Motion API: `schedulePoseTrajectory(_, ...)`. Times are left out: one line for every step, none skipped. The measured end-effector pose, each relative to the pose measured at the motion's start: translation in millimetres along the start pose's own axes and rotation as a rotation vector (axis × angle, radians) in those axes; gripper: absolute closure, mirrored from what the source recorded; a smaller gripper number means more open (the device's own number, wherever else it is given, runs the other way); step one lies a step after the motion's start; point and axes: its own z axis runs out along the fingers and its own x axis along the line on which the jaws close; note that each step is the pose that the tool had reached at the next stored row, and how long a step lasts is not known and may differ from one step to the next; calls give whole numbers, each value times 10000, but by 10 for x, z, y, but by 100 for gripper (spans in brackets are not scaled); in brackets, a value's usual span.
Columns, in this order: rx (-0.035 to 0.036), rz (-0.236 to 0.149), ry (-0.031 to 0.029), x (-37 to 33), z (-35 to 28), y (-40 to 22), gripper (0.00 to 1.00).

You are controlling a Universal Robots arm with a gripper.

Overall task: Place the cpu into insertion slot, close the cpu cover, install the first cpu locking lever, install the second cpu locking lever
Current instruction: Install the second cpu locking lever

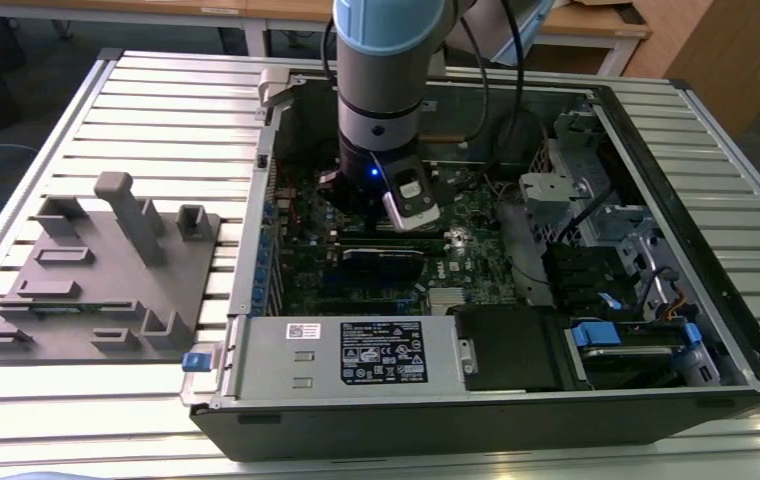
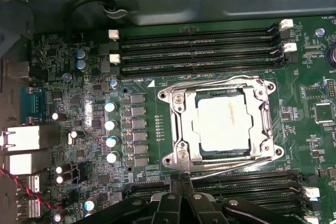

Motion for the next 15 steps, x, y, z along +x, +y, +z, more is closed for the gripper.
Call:
schedulePoseTrajectory(-1,0,-1,0,0,0,89)
schedulePoseTrajectory(-1,-1,-1,0,1,0,89)
schedulePoseTrajectory(-5,0,-2,0,7,0,89)
schedulePoseTrajectory(-7,0,-2,2,17,-1,89)
schedulePoseTrajectory(-6,1,0,4,27,-3,89)
schedulePoseTrajectory(-6,1,0,5,35,-4,89)
schedulePoseTrajectory(-5,0,0,5,37,-5,89)
schedulePoseTrajectory(-4,0,1,5,37,-5,89)
schedulePoseTrajectory(-4,0,1,5,37,-5,89)
schedulePoseTrajectory(-10,0,2,5,38,-5,89)
schedulePoseTrajectory(-63,2,6,5,39,-5,89)
schedulePoseTrajectory(-117,3,11,6,39,-5,89)
schedulePoseTrajectory(-154,5,14,6,39,-5,89)
schedulePoseTrajectory(-175,5,16,6,39,-4,89)
schedulePoseTrajectory(-181,5,16,5,41,-5,89)
